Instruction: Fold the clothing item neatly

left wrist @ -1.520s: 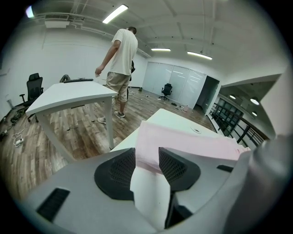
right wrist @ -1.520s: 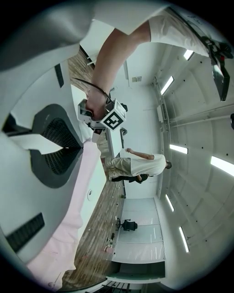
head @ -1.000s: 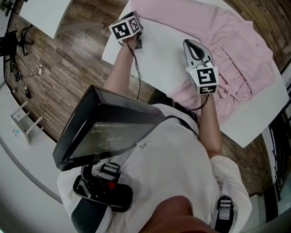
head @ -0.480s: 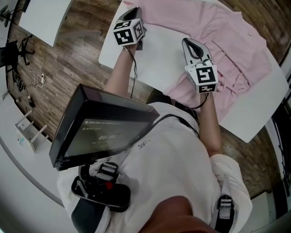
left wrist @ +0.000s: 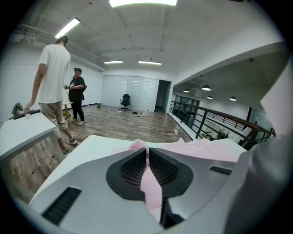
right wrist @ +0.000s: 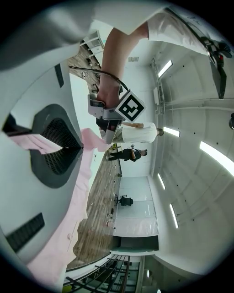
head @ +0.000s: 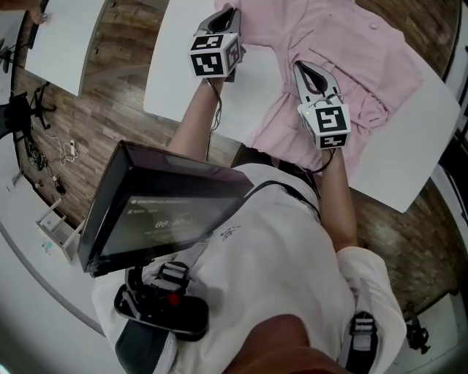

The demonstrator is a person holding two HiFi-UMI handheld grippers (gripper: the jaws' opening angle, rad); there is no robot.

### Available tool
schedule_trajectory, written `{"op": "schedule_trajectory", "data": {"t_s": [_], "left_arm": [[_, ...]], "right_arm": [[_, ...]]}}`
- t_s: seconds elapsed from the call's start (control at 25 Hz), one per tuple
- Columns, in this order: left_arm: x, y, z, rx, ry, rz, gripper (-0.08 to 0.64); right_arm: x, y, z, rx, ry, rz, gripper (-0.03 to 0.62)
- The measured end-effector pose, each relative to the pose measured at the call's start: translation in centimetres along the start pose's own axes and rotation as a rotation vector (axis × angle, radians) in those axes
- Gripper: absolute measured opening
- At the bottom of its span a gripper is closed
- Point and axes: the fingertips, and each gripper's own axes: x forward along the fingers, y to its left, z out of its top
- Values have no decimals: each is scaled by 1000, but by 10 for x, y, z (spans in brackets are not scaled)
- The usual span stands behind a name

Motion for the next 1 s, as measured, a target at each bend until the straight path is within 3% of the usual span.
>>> {"op": "schedule_trajectory", "data": {"t_s": [1.0], "left_arm": [[44,-240,14,165,23,-353,23]], "right_arm": [[-126,-101,-39,115,11,-278,3]]}}
